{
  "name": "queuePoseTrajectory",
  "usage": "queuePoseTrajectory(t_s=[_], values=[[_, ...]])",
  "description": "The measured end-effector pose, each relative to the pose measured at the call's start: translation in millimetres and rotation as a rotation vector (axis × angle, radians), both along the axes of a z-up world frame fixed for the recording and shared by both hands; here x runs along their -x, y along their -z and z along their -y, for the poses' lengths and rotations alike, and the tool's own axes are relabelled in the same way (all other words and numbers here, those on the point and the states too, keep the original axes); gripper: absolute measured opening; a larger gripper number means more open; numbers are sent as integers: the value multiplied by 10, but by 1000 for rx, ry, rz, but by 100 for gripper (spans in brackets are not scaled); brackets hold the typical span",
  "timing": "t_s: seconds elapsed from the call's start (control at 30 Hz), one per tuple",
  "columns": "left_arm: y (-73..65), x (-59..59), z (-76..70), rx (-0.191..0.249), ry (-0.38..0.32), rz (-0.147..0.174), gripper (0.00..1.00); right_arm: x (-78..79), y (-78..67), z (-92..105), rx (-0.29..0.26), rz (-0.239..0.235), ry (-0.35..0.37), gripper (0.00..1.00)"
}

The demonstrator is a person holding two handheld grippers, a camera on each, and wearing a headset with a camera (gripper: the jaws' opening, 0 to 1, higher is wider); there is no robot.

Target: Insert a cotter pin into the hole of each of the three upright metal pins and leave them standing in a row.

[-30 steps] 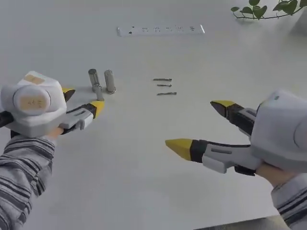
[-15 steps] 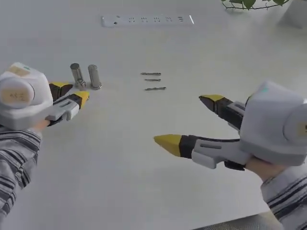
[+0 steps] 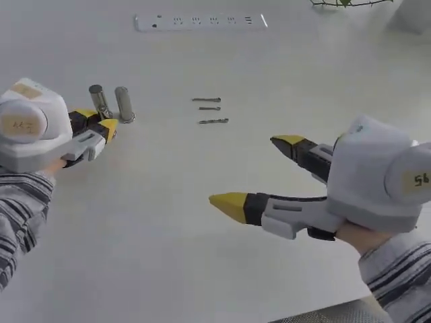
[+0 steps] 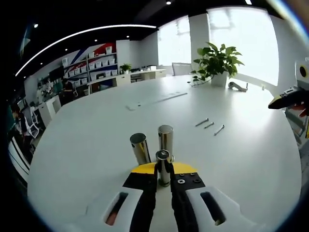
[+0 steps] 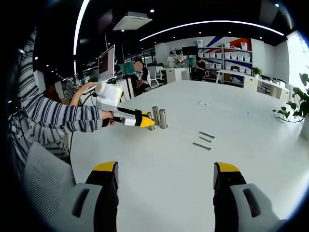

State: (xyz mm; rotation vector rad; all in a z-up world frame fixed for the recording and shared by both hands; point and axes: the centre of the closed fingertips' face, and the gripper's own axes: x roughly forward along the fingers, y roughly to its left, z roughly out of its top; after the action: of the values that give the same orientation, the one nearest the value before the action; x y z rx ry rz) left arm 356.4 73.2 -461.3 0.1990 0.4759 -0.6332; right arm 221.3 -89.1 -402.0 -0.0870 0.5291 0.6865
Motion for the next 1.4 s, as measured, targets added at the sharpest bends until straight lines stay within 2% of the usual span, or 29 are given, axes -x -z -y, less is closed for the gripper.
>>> queuePoseTrajectory(t_s=[0.07, 0.2, 0.37, 0.4, 0.47, 0.57, 0.67, 0.77, 1.07, 1.23, 1.4], values=[[7, -7, -12, 0, -15, -3, 6, -10, 11, 10, 7, 4, 5, 80], [7, -14, -14, 32, -50, -21, 6, -14, 28, 12, 9, 2, 10, 80], [7, -14, -16, 14, -68, -18, 5, -14, 18, 10, 16, 11, 15, 80], [3, -6, -8, 2, -62, -6, 5, -16, 8, 5, 8, 12, 17, 80], [-1, 12, 0, -2, -64, -3, 5, -21, 2, 7, 4, 13, 23, 81], [-4, 43, 11, 12, -79, -26, 5, -19, 0, 15, 9, 16, 25, 81], [-57, 102, 61, 20, -86, -18, 5, -5, -2, 22, 9, 15, 26, 81], [-85, 175, 133, 38, -98, -23, 5, 17, 6, 23, 10, 12, 23, 81], [-58, 427, 347, 44, -71, -43, 5, 74, 2, 16, 16, 5, 5, 81], [-35, 505, 413, 51, -85, -52, 5, 94, 16, 38, 23, 1, 4, 80], [-38, 611, 553, 66, -82, -59, 5, 110, 32, 56, 25, -4, 7, 80]])
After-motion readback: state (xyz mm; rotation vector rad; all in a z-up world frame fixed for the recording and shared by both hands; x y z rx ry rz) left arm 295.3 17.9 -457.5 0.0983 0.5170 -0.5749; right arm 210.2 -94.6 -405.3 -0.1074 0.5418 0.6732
